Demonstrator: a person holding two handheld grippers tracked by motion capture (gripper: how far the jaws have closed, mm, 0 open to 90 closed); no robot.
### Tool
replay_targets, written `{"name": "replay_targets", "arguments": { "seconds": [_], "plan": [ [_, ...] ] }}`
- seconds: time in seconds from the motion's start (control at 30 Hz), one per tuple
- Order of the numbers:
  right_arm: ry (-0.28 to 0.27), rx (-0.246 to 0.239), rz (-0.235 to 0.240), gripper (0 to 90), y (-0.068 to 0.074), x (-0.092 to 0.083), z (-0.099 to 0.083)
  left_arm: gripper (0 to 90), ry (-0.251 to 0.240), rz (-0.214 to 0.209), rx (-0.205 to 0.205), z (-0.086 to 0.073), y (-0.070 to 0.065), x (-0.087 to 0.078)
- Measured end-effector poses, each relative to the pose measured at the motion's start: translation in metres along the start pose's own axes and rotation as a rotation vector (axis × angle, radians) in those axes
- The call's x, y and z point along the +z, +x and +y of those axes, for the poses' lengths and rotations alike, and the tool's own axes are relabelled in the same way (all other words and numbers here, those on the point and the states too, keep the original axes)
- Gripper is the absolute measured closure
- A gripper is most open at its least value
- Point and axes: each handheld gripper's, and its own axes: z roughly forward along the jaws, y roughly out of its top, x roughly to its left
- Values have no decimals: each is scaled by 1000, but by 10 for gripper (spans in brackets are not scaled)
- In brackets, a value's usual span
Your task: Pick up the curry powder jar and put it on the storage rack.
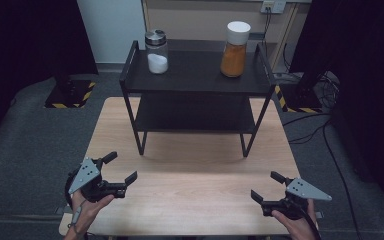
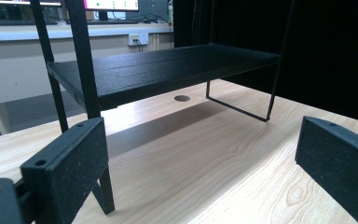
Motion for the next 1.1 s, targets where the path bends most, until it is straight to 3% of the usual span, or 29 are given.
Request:
{"name": "replay_targets", "arguments": {
  "seconds": [1.1],
  "plan": [
    [-21,-14,22,28,-2,3,-1,21,16,-40,16,2,1,6]
  ]
}}
